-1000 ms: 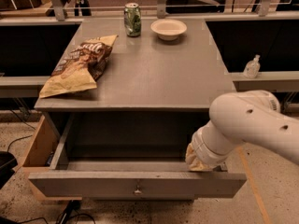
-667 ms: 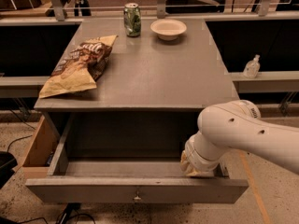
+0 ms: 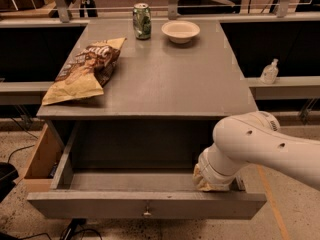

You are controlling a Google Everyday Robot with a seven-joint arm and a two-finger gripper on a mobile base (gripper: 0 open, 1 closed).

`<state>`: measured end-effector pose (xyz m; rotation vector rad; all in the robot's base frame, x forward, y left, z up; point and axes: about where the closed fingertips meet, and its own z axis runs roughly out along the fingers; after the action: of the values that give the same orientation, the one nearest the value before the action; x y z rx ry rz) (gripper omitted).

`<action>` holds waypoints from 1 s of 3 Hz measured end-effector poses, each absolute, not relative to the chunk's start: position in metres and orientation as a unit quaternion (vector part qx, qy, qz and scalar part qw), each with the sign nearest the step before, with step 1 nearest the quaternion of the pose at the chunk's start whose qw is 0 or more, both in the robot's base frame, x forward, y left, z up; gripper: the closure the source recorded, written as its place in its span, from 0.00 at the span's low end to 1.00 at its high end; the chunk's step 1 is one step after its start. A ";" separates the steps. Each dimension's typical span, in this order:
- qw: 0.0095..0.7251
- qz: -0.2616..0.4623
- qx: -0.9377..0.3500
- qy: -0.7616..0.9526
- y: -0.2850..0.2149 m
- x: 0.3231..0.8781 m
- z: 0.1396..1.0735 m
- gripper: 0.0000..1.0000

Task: Open top drawer

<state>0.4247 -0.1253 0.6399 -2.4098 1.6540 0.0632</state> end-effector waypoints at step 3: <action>0.093 0.066 -0.819 0.562 -0.123 0.374 0.624 1.00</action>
Offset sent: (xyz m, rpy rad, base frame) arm -0.1696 -0.0024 -0.0778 0.1142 0.3189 -0.0357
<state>0.3735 -0.1233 0.6245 -2.4327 1.6682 0.1960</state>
